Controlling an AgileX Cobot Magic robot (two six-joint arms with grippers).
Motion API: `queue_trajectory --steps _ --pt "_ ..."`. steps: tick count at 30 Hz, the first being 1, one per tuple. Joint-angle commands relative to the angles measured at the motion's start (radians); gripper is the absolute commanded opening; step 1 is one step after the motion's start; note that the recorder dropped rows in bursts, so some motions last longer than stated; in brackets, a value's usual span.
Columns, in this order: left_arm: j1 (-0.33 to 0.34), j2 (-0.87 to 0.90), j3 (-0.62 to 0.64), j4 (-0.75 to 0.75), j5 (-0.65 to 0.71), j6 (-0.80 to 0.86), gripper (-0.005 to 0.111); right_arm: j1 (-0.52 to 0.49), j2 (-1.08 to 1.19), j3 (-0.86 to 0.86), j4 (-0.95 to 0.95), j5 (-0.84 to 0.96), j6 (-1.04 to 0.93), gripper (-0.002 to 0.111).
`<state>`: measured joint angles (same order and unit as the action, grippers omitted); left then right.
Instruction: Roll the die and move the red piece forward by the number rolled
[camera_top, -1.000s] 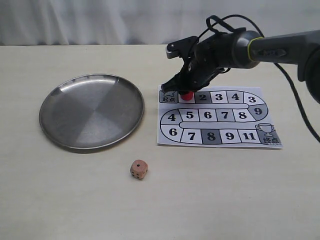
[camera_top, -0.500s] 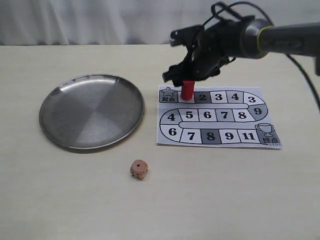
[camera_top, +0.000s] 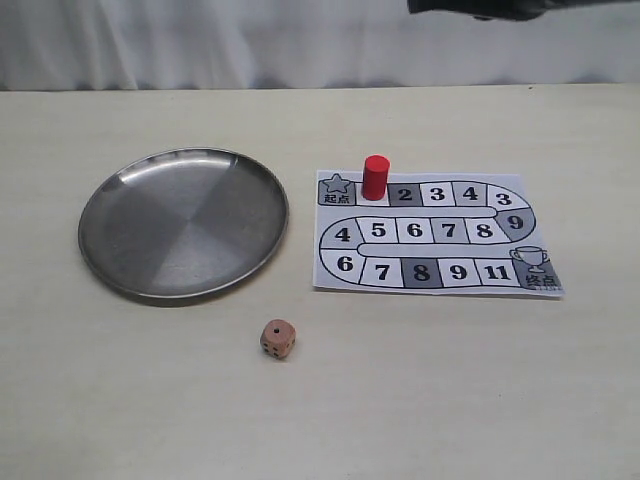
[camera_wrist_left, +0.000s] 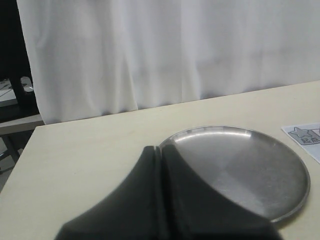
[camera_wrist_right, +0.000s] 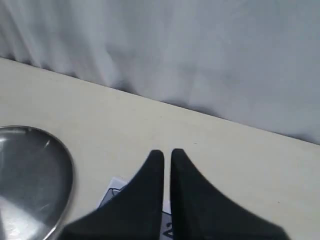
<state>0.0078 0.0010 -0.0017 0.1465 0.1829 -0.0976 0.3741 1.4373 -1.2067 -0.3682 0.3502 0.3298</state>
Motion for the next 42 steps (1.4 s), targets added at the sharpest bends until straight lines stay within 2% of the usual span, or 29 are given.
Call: queue_trajectory --steps 1,5,8,14,20,28,31,35,42 --pt "-0.008 -0.001 0.002 -0.002 -0.01 -0.001 0.0 -0.002 -0.213 0.271 -0.006 -0.221 0.033 0.004" --pt "-0.008 -0.001 0.002 -0.002 -0.01 -0.001 0.0 -0.002 -0.421 0.541 0.017 -0.378 0.033 0.004" --pt "-0.008 -0.001 0.002 -0.002 -0.01 -0.001 0.0 -0.002 -0.59 0.701 0.019 -0.429 0.033 0.004" --pt "-0.008 -0.001 0.002 -0.002 -0.01 -0.001 0.0 0.001 -0.894 0.945 0.099 -0.43 0.033 0.004" --pt "-0.008 -0.001 0.002 -0.002 -0.01 -0.001 0.0 0.001 -1.143 1.115 0.102 -0.421 0.033 0.004" --pt "-0.008 -0.001 0.002 -0.002 -0.01 -0.001 0.0 0.001 -1.302 1.207 0.129 -0.421 0.03 0.004" --pt "-0.008 -0.001 0.002 -0.002 -0.01 -0.001 0.0 0.001 -1.315 1.207 0.315 -0.388 -0.083 0.004" --pt "-0.008 -0.001 0.002 -0.002 -0.01 -0.001 0.0 0.001 -1.315 1.207 0.449 -0.35 -0.33 0.004" --pt "-0.008 -0.001 0.002 -0.002 -0.01 -0.001 0.0 0.001 -1.315 1.207 0.473 -0.322 -0.344 0.004"
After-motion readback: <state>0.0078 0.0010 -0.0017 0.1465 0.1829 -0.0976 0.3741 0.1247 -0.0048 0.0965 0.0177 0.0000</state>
